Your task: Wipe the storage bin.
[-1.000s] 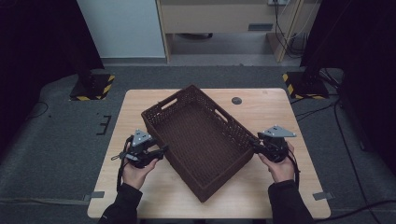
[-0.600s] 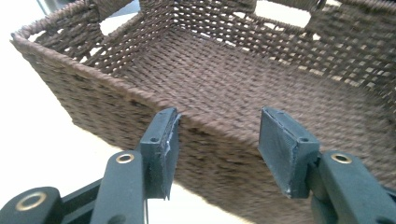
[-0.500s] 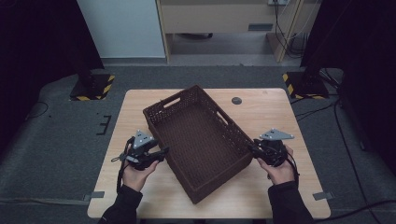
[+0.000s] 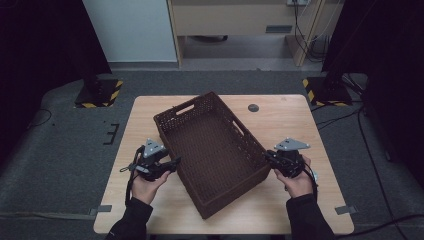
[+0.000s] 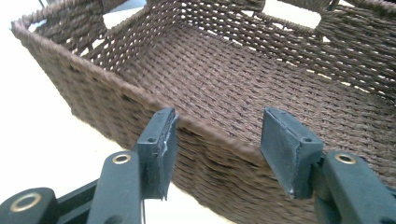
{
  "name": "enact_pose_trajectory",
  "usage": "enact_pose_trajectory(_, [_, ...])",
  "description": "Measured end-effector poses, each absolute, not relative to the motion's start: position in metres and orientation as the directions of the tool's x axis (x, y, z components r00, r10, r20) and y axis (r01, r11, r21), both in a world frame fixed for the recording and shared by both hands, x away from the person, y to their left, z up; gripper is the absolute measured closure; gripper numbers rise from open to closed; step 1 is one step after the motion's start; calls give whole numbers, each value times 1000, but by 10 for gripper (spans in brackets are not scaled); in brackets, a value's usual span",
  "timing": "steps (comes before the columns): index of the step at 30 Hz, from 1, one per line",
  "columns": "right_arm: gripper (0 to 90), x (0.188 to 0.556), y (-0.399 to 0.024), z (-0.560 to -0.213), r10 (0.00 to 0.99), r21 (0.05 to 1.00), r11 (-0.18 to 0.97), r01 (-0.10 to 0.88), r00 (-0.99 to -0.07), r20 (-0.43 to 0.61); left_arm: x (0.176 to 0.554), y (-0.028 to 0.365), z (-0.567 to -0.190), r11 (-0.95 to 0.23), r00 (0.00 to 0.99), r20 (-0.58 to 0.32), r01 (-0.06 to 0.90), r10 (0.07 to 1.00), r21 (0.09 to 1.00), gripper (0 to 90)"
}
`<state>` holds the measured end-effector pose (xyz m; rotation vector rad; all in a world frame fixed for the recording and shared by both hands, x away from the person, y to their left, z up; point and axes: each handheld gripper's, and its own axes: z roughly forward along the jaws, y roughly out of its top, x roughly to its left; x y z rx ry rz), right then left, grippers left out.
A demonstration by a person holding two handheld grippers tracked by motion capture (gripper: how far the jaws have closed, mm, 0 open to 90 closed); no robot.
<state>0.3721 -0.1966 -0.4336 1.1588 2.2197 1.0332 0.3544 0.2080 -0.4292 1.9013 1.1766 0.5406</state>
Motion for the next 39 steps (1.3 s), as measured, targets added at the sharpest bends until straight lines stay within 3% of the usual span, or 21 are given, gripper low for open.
enact_pose_trajectory(8, [712,373,-189,-428,813,807,356,471,-582,-19,362,211,-433,-217,459,-77,552,885,805,449])
enact_pose_trajectory(17, [810,377,-187,-439,807,815,347,464,-590,-8,362,210,-434,-227,450,-50,540,891,811,446])
enact_pose_trajectory(26, [764,358,-184,-436,772,813,370,449,-636,-1,357,209,-437,-223,444,-57,552,894,803,455])
enact_pose_trajectory(30, [673,363,-186,-432,785,854,320,410,-619,3,363,210,-436,-227,439,-41,538,897,812,517])
enact_pose_trajectory(36, [675,375,-182,-440,788,857,301,418,-616,23,368,215,-439,-231,458,-37,516,888,825,517])
enact_pose_trajectory(39, [735,376,-177,-444,779,850,319,420,-627,18,365,213,-438,-240,461,-31,517,887,822,501])
